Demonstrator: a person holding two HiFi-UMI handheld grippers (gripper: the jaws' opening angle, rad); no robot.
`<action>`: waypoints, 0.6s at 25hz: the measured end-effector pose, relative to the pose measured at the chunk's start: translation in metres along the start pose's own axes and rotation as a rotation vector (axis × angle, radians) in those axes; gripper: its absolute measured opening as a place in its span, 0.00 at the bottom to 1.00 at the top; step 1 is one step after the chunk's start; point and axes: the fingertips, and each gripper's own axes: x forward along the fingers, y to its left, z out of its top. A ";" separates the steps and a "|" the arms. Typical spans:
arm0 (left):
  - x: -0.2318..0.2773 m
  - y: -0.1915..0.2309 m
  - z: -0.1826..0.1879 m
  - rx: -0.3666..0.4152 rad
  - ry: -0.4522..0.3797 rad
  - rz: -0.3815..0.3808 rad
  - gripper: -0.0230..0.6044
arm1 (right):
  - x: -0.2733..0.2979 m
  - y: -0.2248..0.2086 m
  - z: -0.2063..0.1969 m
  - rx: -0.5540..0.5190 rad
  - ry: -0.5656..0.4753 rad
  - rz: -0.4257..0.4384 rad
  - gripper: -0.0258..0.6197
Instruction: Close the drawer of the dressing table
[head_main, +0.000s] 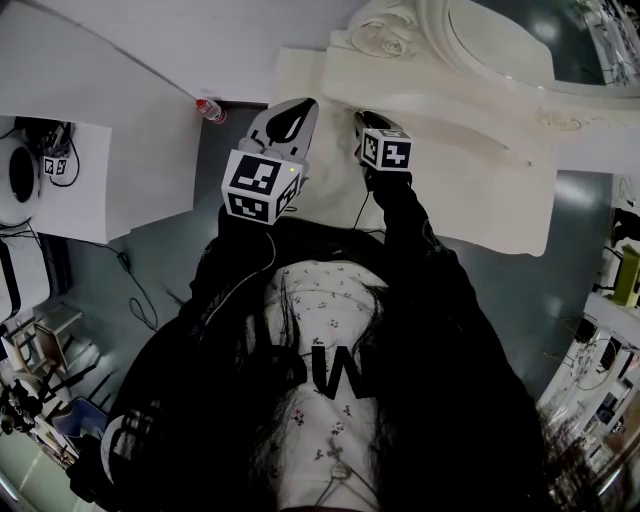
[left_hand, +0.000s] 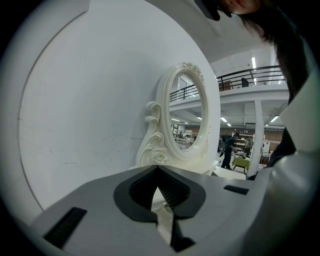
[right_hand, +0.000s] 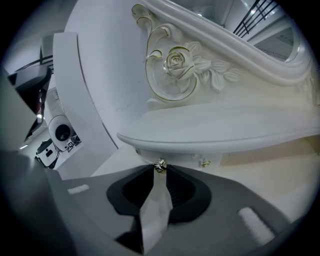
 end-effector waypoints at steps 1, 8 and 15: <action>0.000 0.000 0.000 -0.001 0.001 0.001 0.04 | 0.000 0.000 0.000 0.003 0.000 -0.001 0.18; 0.002 -0.008 -0.003 0.002 0.005 -0.018 0.04 | 0.000 0.001 0.000 -0.001 -0.002 0.002 0.18; 0.003 -0.010 -0.004 0.000 0.008 -0.014 0.04 | -0.008 0.006 0.003 -0.019 -0.009 0.037 0.18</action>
